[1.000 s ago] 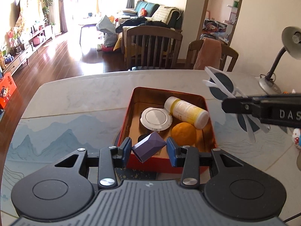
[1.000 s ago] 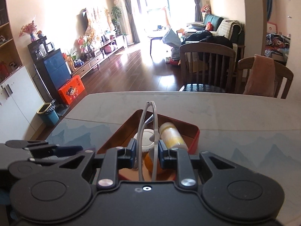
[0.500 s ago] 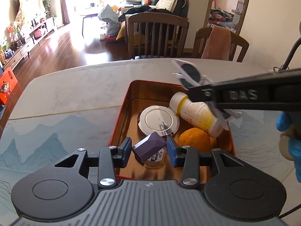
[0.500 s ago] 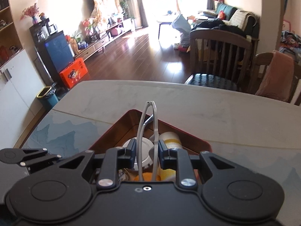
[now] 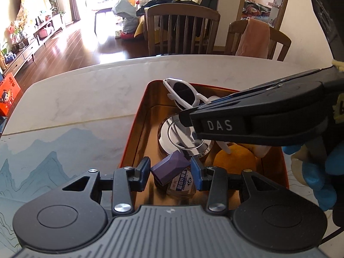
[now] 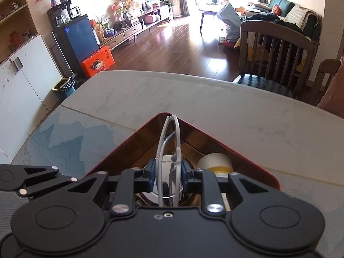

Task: Organize rigid objects
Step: 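Lower the block and sunglasses into the red tin and open both tools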

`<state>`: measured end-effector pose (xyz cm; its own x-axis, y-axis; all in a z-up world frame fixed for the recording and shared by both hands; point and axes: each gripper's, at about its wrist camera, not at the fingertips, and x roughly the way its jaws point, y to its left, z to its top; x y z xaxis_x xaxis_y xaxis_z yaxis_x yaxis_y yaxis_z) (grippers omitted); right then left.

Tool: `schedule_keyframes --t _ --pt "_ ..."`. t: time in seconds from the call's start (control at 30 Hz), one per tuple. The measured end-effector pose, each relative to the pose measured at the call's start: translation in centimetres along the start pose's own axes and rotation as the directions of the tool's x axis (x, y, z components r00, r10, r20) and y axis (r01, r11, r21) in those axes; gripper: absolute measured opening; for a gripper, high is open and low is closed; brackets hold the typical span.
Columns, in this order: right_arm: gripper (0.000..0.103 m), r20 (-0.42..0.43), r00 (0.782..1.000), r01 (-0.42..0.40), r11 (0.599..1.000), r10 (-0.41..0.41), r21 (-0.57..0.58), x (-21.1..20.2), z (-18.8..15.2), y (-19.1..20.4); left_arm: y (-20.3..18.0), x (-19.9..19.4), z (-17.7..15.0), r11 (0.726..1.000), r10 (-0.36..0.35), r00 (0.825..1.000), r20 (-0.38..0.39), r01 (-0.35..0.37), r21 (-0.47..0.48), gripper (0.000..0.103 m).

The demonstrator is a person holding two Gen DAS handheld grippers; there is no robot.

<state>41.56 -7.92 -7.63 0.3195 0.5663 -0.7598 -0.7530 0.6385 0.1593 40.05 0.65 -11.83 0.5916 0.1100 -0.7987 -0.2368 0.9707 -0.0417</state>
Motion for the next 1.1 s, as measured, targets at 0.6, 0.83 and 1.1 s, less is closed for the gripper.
schedule_keyframes --t 0.6,0.83,1.1 --pt "0.035 0.010 1.000 0.016 0.999 -0.016 0.035 -0.8 -0.1 0.0 0.1 1.8 -0.1 1.000 -0.023 0.997 -0.069 0.022 -0.016 0.039" --pt "0.042 0.027 0.999 0.034 0.997 -0.036 0.065 -2.4 -0.4 -0.4 0.4 1.0 0.0 0.997 -0.053 0.997 -0.063 0.050 -0.051 0.045" --pt "0.053 0.060 0.997 0.054 0.995 -0.058 0.078 -5.3 -0.7 0.2 0.1 -1.4 0.0 0.996 -0.073 0.997 -0.014 0.072 -0.049 0.055"
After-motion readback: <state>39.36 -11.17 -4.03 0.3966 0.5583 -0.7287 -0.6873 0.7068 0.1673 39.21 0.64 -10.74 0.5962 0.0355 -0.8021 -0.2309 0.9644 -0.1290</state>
